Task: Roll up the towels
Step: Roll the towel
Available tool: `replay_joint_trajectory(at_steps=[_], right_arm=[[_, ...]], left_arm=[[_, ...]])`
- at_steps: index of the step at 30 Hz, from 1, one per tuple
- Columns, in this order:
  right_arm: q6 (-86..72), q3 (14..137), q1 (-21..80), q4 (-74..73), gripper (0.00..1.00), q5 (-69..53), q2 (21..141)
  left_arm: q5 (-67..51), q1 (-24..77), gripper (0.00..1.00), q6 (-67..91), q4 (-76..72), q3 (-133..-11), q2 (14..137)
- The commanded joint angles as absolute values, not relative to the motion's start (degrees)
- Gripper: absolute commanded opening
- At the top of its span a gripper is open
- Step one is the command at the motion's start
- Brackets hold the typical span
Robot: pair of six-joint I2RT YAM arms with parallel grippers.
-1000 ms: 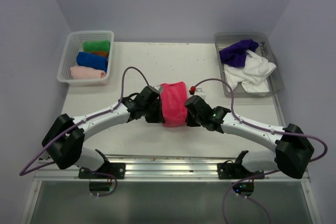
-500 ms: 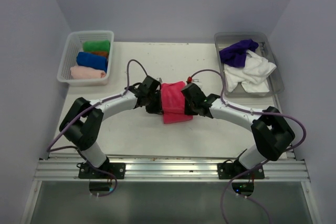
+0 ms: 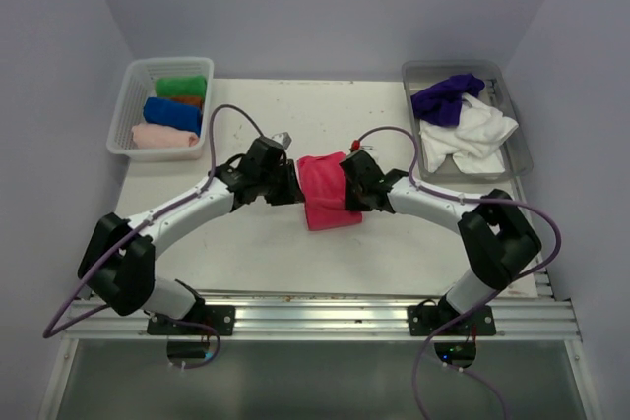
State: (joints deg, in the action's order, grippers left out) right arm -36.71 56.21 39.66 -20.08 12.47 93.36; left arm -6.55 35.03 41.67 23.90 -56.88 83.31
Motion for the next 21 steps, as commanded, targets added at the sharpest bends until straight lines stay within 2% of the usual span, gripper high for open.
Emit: replay_joint_trajectory(at_steps=[1,4,10,16,21], right_arm=[[-36.7,58.9,39.1,-19.8,0.32,12.9,93.1],[-36.6,59.6,39.1,-20.8,0.38,13.4,91.6],[-37.0,57.9,39.1,-22.2,0.38,14.0,84.7],[-38.7,54.2,40.4,-21.8,0.37,14.0,79.5],[-38.5,55.6,43.8,-21.1,0.36,14.0,82.1]], left_arm=[[-12.8,35.9,0.2,44.2,16.4,-53.4,83.6],[-15.1,37.2,0.1,44.1,13.1,-53.4,86.7],[-14.8,37.0,0.04,43.1,11.3,-56.7,93.8],[-12.9,36.9,0.04,42.4,10.5,-57.8,96.9],[-12.7,36.3,0.03,41.3,11.1,-59.5,99.9]])
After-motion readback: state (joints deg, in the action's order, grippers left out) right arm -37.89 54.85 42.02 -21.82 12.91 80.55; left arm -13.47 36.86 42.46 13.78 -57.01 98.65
